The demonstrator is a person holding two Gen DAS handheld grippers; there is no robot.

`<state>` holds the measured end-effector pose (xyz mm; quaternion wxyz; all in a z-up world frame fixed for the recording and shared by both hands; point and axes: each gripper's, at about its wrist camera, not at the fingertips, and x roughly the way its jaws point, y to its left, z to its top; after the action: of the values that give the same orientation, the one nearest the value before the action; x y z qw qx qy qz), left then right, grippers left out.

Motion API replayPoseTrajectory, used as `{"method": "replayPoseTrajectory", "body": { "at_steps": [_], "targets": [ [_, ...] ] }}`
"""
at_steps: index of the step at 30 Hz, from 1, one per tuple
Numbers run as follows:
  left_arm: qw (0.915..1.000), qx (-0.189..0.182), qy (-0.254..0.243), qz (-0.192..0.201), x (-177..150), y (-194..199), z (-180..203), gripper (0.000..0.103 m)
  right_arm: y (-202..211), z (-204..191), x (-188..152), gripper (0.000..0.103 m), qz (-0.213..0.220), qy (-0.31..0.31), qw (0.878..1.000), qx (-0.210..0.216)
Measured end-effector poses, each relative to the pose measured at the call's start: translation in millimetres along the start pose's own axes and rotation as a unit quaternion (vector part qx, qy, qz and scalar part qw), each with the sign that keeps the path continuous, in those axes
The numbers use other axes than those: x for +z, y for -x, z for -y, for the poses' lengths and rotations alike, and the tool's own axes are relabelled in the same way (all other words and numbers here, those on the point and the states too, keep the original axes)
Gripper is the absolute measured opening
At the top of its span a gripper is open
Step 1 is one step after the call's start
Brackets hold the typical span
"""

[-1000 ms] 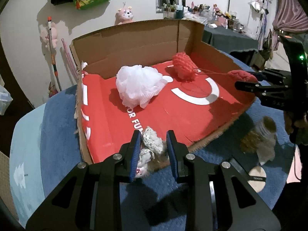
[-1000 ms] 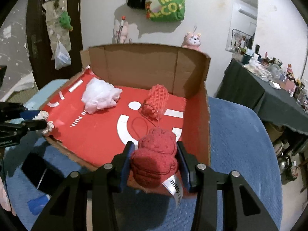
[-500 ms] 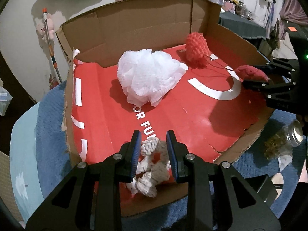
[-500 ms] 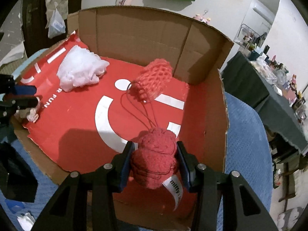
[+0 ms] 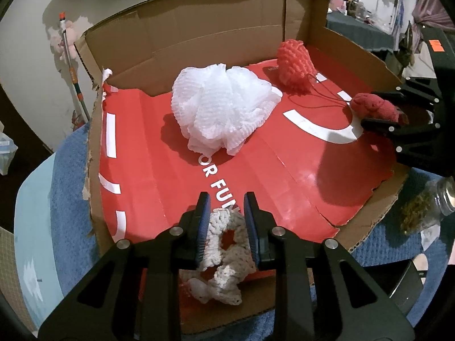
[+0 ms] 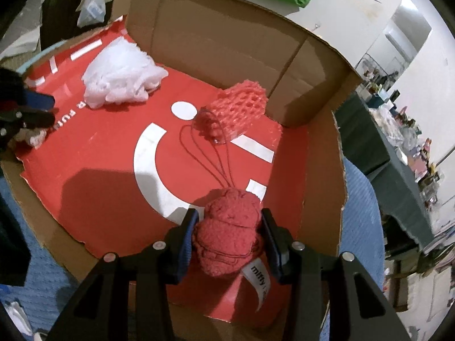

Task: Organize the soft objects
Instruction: 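Carry the red knitted ball and white scrunchie into the red box, then open both tools to release the knitted ball and scrunchie in the box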

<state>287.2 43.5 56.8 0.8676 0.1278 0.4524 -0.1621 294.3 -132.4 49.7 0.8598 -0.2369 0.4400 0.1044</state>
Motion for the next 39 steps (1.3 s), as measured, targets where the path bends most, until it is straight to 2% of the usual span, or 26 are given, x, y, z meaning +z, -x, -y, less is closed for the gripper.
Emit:
{"method": "replayPoseTrajectory", "body": {
  "at_steps": [11,15,16,17,20,23,27,31,36,38,39],
  "targets": [
    [0.9998,-0.013,0.013,0.011,-3,3,-5,0.024,-1,-1,1,0.049,-0.008,0.007,1.0,0.005],
    [0.9996,-0.02,0.018,0.014,-3,5,-4,0.027,-2,0,2,0.055,-0.008,0.004,1.0,0.005],
    [0.9994,-0.023,0.02,0.014,-3,6,-4,0.032,-1,1,2,0.056,-0.007,0.001,1.0,0.006],
    [0.9993,-0.027,0.023,0.016,-4,7,-5,0.048,0,2,1,0.059,-0.006,0.0,1.0,0.006],
    [0.9981,-0.045,0.025,0.032,-5,14,-2,0.062,2,4,1,0.06,-0.003,-0.005,1.0,0.008],
    [0.9986,-0.023,0.019,0.045,-4,21,3,0.062,9,7,1,0.06,0.005,-0.011,1.0,0.009],
    [0.9971,-0.03,0.032,0.063,-3,38,4,0.063,25,13,0,0.067,0.021,-0.026,0.999,0.011],
    [0.994,-0.031,0.044,0.095,-6,62,7,0.073,50,19,-2,0.069,0.045,-0.045,0.998,0.017],
    [0.987,-0.041,0.06,0.143,-15,100,17,0.08,90,27,-9,0.089,0.088,-0.073,0.993,0.026],
    [0.984,-0.041,0.065,0.161,-19,113,23,0.09,106,28,-13,0.091,0.105,-0.084,0.99,0.034],
    [0.9827,-0.04,0.068,0.168,-21,117,25,0.091,115,29,-15,0.091,0.113,-0.089,0.989,0.038]
  ]
}}
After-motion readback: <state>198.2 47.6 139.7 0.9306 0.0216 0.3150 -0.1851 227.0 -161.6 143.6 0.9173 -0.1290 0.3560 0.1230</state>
